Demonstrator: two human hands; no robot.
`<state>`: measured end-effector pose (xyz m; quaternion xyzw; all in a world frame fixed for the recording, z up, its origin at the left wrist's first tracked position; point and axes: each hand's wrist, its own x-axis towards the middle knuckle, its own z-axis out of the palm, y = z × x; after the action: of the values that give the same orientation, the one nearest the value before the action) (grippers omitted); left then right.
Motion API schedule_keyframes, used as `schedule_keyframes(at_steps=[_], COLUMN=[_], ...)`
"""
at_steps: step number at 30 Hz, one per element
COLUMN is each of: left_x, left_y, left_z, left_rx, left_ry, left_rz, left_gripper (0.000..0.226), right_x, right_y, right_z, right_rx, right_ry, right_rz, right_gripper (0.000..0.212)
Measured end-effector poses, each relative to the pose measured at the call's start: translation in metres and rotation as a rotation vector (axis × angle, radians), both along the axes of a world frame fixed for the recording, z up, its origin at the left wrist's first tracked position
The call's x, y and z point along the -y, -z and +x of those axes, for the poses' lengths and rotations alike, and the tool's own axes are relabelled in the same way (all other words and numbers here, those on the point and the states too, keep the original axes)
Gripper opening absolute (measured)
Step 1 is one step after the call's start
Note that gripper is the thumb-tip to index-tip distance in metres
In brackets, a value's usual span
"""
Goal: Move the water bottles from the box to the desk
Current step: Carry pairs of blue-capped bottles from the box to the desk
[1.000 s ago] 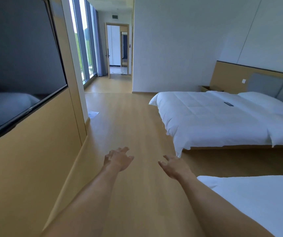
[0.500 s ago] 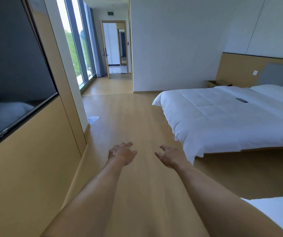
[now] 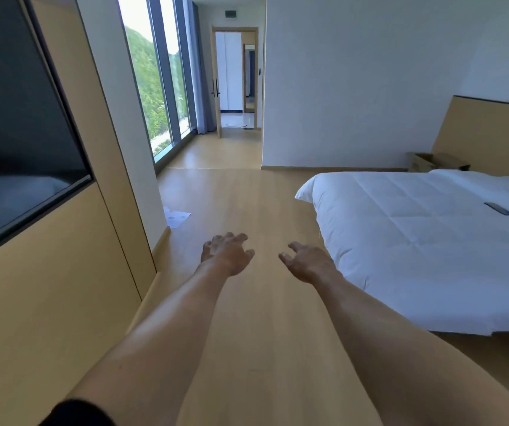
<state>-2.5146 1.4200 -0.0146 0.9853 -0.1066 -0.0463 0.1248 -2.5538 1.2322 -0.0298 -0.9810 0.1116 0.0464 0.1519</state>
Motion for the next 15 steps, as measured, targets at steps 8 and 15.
schedule_keyframes(at_steps=[8,15], left_x=[0.017,0.012], left_y=[0.015,0.027], left_z=[0.129,0.284], left_rx=[-0.019,-0.038], left_ry=[-0.011,0.019], left_rz=[-0.003,-0.031], left_gripper=[0.053,0.054], right_x=[0.017,0.03], right_y=[0.008,0.012], right_z=[0.128,0.264], right_rx=[-0.003,-0.01], right_ry=[-0.015,0.053], right_rz=[-0.052,-0.09], right_gripper=[0.059,0.058])
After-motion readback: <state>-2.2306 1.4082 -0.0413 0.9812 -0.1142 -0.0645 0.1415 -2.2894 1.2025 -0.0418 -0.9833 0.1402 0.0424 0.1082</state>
